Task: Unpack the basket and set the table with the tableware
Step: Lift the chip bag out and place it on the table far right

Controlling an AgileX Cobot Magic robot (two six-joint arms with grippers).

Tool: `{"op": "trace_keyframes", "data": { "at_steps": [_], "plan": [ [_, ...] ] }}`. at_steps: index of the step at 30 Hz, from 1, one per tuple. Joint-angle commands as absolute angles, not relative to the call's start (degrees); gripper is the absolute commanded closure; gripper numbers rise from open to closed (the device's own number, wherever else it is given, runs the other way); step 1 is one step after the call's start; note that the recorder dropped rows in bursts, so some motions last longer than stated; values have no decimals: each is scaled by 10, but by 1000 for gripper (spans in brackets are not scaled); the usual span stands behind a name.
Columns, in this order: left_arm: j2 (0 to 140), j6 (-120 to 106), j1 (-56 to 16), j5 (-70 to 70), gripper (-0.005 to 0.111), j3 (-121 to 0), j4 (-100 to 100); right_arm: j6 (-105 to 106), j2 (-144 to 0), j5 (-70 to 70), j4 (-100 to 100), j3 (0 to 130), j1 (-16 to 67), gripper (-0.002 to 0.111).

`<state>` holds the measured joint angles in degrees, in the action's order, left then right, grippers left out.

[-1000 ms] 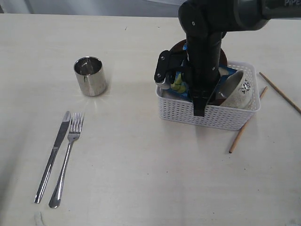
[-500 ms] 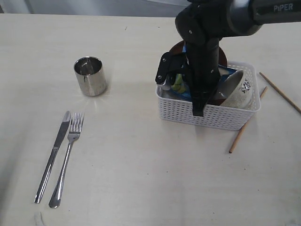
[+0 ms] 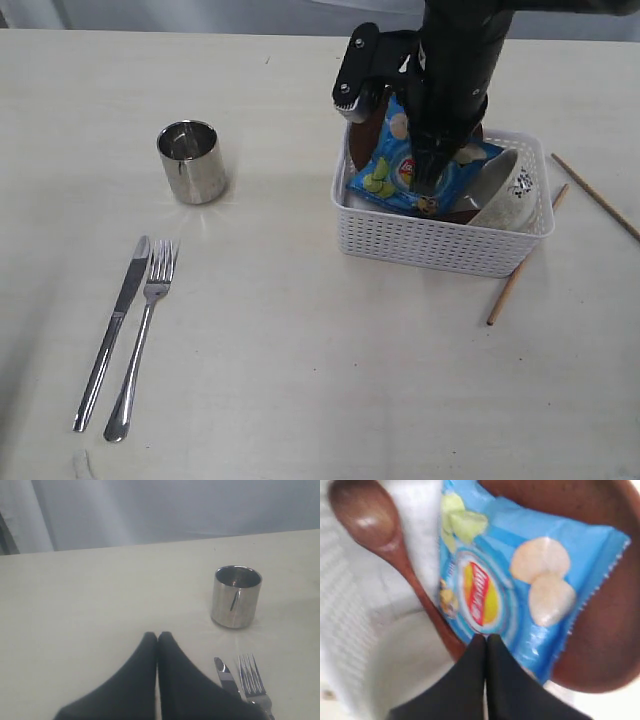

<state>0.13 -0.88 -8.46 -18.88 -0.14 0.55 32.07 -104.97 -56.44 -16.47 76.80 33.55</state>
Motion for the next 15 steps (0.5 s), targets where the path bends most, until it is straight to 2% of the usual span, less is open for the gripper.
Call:
{"op": "trace_keyframes", "data": {
  "at_steps": [1,4,5,7,11,15],
  "plan": [
    [0,-6,-88,-184,107,0,4,345,-1054,-565,-81,766,334,95],
    [0,-6,-88,-184,107,0,4,203,-1056,-518,-172,766,334,50],
    [0,-6,-88,-184,107,0,4,140,-1055,-509,-224,766,334,44],
    [0,-6,-88,-184,107,0,4,90,-1057,-514,-283,766,333,48],
    [0,-6,-88,-184,107,0,4,102,-1075,-513,-255,765,333,57],
    [0,-6,-88,-184,107,0,4,98,-1097,-512,-254,765,333,59]
  ]
}}
